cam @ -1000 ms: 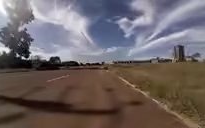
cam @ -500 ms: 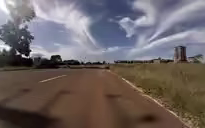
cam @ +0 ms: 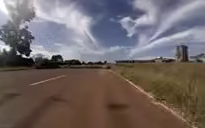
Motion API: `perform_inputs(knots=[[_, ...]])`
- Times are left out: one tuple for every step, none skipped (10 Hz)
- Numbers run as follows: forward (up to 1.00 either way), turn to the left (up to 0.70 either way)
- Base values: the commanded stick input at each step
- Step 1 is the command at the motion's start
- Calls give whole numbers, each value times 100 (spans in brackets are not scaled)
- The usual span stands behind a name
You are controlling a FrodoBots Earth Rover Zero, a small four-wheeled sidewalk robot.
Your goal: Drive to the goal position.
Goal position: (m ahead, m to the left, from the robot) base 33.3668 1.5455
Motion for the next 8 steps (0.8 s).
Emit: perform_inputs(knots=[[100, 7], [100, 3], [100, 0], [100, 0], [100, 0], [100, 0], [100, 0], [100, 0]])
